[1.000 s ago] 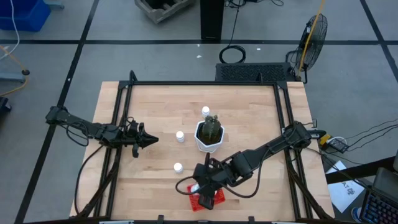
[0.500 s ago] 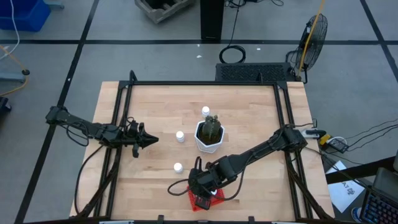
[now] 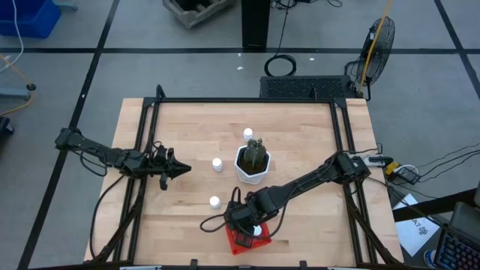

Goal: Pick and place pill bottles into a basket
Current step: Put the white medicine bottle into the red bin

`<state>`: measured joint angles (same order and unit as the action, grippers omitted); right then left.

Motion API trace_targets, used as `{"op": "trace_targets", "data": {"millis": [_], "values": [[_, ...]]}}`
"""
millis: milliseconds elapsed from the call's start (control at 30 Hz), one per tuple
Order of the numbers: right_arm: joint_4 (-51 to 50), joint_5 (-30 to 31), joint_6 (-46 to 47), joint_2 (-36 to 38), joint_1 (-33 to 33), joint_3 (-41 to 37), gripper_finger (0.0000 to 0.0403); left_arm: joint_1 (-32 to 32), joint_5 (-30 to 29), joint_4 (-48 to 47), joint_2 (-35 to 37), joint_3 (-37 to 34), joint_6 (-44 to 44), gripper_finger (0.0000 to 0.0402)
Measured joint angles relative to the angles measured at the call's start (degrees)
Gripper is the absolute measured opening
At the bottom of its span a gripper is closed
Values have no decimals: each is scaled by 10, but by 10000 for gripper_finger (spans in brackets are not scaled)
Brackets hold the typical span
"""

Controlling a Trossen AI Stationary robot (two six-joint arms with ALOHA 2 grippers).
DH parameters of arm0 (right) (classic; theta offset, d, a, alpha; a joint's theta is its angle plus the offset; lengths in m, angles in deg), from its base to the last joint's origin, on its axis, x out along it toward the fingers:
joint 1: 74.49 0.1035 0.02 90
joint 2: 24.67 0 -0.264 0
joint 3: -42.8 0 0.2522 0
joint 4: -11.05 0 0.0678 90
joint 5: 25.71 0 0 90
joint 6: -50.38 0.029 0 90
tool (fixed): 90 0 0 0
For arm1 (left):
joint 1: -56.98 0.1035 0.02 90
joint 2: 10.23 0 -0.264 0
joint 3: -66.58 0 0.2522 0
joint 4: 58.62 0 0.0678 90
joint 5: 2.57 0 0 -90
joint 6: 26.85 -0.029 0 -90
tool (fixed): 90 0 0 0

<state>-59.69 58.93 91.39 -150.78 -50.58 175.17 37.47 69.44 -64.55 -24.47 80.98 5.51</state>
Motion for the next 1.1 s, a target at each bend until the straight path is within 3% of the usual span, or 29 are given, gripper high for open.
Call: {"op": "trace_targets", "data": {"millis": [500,1000,1100], "values": [[-47,19,-27,-8,-1,-2,147,0,0,0,0,0,14,37],[-27,9,-23,-7,6,-56,148,0,0,1,0,0,28,37],[-22,8,-23,-6,6,-64,172,0,0,1,0,0,28,37]]}}
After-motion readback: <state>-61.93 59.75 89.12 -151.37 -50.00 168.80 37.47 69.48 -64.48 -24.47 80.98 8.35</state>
